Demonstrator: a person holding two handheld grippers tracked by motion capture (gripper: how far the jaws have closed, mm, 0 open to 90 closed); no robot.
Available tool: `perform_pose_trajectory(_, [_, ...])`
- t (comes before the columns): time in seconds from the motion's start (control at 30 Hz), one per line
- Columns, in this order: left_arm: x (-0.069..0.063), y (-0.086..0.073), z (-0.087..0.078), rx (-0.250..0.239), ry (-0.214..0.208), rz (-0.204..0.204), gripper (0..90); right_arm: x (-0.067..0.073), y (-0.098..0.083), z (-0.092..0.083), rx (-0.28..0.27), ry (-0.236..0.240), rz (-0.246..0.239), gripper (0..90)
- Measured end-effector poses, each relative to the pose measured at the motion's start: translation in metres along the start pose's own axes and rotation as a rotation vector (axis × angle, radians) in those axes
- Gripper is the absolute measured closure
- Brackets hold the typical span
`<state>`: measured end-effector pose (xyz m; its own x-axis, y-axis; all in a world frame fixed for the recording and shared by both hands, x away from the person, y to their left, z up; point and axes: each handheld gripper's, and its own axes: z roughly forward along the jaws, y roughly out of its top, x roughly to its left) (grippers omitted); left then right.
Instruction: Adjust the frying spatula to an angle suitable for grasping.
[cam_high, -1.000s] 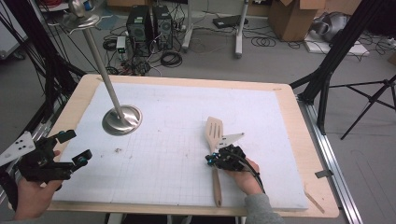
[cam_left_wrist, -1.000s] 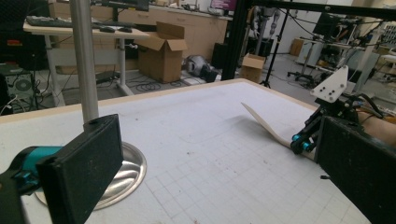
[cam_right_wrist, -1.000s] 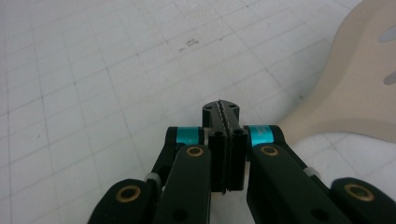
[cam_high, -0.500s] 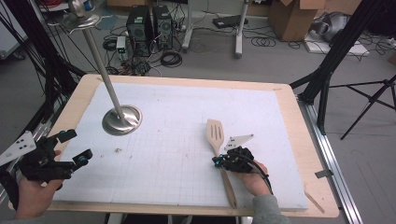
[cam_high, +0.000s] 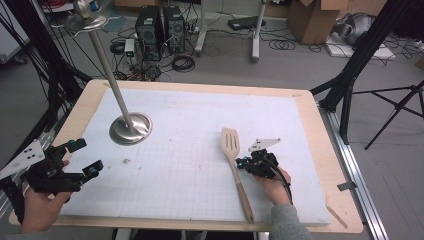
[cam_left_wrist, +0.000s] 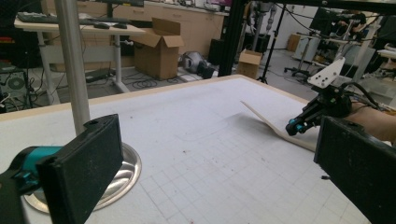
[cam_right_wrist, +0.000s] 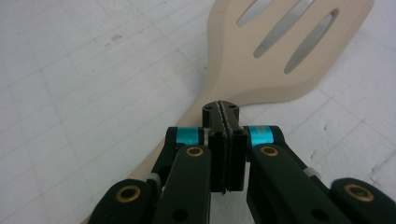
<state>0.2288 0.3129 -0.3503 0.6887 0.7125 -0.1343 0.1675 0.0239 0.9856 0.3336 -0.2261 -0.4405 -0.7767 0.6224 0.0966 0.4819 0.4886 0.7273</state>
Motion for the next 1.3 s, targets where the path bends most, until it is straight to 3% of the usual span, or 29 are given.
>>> perform_pose_trajectory(0.3, [0.0, -0.001, 0.001, 0.005, 0.001, -0.001, 1.7, 0.0, 0.004, 0.011, -0.013, 0.038, 0.005, 90.0])
perform_pose_trajectory(0.67, [0.001, -0.003, 0.0, 0.013, 0.007, -0.005, 1.7, 0.007, 0.019, 0.026, 0.022, 0.048, -0.057, 90.0])
perform_pose_trajectory(0.8, [0.001, -0.002, 0.0, 0.01, 0.003, -0.003, 1.7, 0.009, 0.02, 0.028, 0.02, 0.052, -0.058, 90.0])
perform_pose_trajectory(0.93, [0.001, -0.002, 0.0, 0.011, 0.002, -0.002, 1.7, 0.011, 0.021, 0.027, 0.02, 0.041, -0.073, 90.0])
perform_pose_trajectory(1.0, [0.001, -0.003, 0.0, 0.013, 0.003, -0.004, 1.7, 0.011, 0.023, 0.023, -0.009, 0.041, -0.066, 90.0])
perform_pose_trajectory(1.3, [0.001, -0.002, 0.0, 0.013, 0.006, -0.002, 1.7, 0.019, 0.017, -0.005, -0.065, 0.073, -0.047, 90.0])
